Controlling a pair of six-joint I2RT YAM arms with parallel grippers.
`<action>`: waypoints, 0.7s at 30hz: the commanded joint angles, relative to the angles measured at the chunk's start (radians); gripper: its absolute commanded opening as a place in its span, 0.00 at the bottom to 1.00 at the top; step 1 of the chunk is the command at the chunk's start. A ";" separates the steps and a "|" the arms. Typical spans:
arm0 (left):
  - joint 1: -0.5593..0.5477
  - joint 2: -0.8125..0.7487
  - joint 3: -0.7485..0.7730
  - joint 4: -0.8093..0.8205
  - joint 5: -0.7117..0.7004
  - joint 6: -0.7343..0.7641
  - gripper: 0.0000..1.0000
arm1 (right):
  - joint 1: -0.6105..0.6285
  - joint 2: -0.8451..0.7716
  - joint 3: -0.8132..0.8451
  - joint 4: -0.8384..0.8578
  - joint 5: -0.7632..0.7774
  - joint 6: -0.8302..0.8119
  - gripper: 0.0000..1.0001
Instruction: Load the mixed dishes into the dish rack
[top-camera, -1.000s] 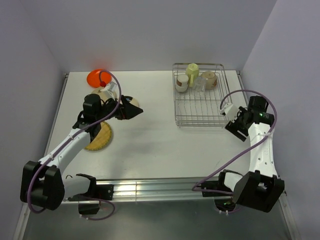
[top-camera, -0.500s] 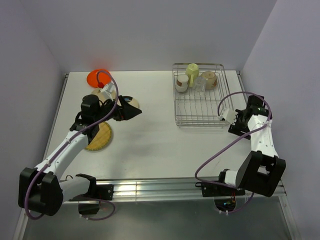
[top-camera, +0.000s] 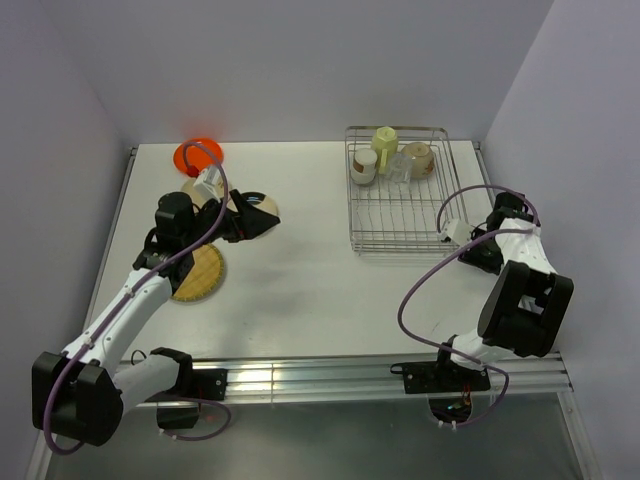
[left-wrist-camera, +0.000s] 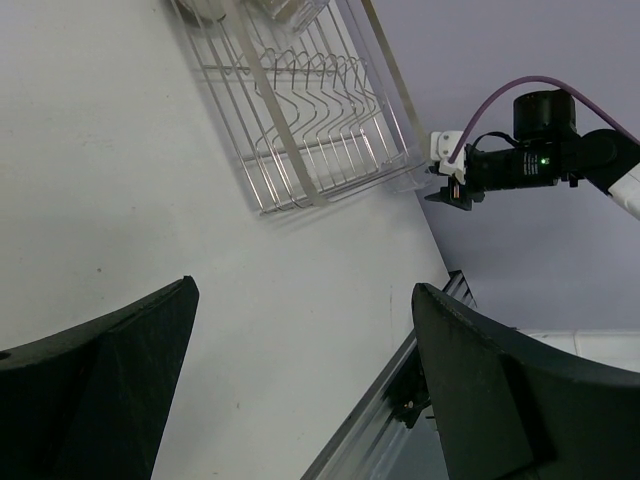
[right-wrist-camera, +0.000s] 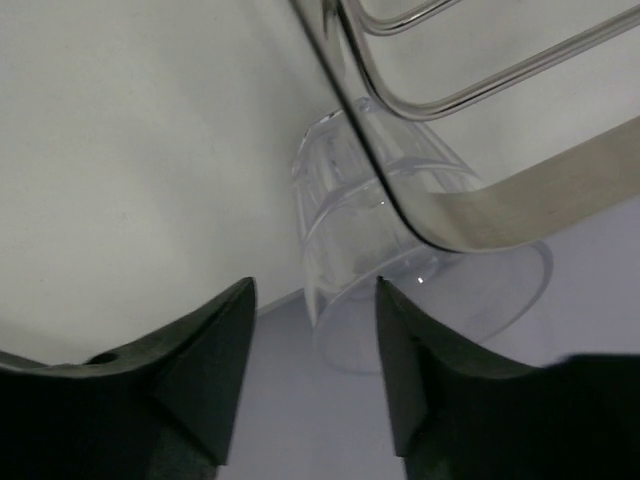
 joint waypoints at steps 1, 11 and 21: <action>0.002 -0.023 -0.002 -0.009 -0.012 0.002 0.95 | -0.012 0.013 -0.010 0.048 -0.028 -0.013 0.55; 0.002 -0.006 0.009 -0.001 -0.005 0.005 0.95 | -0.036 -0.010 -0.019 0.013 -0.053 -0.010 0.15; 0.002 -0.013 0.026 -0.007 0.001 0.024 0.95 | -0.051 -0.113 0.030 -0.063 -0.097 0.256 0.00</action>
